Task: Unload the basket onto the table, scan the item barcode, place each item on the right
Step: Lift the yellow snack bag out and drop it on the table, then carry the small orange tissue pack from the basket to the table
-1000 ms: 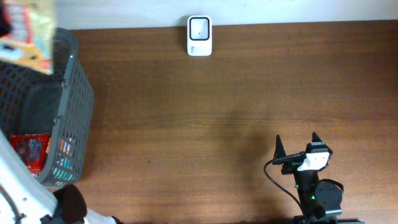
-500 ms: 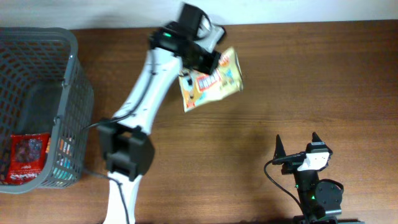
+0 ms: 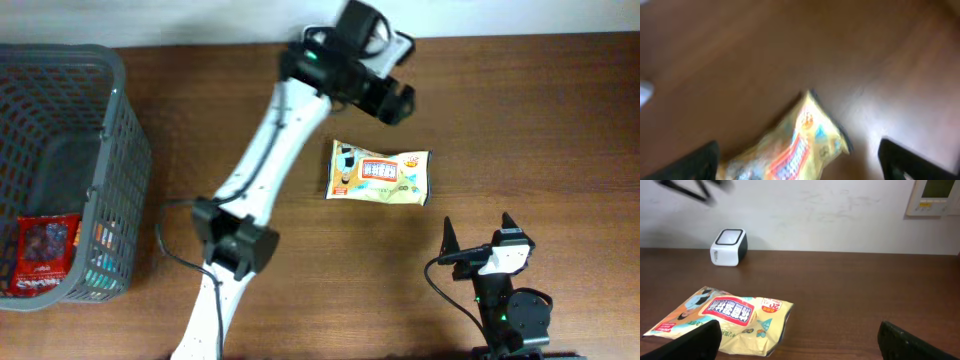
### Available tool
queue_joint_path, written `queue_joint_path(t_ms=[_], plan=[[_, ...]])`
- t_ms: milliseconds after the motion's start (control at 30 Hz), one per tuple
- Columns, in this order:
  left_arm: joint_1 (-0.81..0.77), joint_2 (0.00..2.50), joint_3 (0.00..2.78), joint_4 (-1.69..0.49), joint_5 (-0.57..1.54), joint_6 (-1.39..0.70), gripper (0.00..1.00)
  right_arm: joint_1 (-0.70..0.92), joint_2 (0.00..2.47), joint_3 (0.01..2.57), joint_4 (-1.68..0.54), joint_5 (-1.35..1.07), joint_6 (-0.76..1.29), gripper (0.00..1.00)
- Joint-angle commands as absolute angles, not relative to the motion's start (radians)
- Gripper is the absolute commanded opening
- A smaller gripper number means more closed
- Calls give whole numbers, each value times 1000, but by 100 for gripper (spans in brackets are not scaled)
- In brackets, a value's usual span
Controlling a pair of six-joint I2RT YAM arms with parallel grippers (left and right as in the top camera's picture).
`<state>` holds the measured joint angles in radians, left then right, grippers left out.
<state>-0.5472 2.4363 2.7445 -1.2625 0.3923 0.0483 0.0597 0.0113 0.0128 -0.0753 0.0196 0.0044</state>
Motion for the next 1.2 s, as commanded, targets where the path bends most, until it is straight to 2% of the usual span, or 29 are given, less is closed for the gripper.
queue_joint_path(t_ms=[0,100,233,333,467,567,633,800,1000,1133,1167], plan=[[-377,2405,3144,-1544,399,39,99,65,6,6,-79,35,15,98],[-174,2255,3132,-1676,396,38,99,65,6,6,-79,35,15,99],[148,2122,3130,-1688,403,-90,99,65,6,6,-79,35,15,99],[307,2022,3054,-1688,380,-137,99,65,6,6,-79,35,15,98],[452,1886,2782,-1688,37,-308,99,65,6,6,-79,35,15,99],[561,1876,2603,-1687,9,-512,99,65,6,6,-79,35,15,99],[597,1880,2511,-1665,7,-580,99,65,6,6,-79,35,15,99],[625,1881,2128,-1525,7,-593,99,65,6,6,-79,35,15,98],[625,1881,1682,-1286,-34,-929,99,65,6,6,-79,35,15,99],[621,1881,1480,-1137,-31,-931,99,65,6,6,-79,35,15,99],[620,1881,1427,-1073,-31,-931,96,65,6,6,-79,35,15,99]])
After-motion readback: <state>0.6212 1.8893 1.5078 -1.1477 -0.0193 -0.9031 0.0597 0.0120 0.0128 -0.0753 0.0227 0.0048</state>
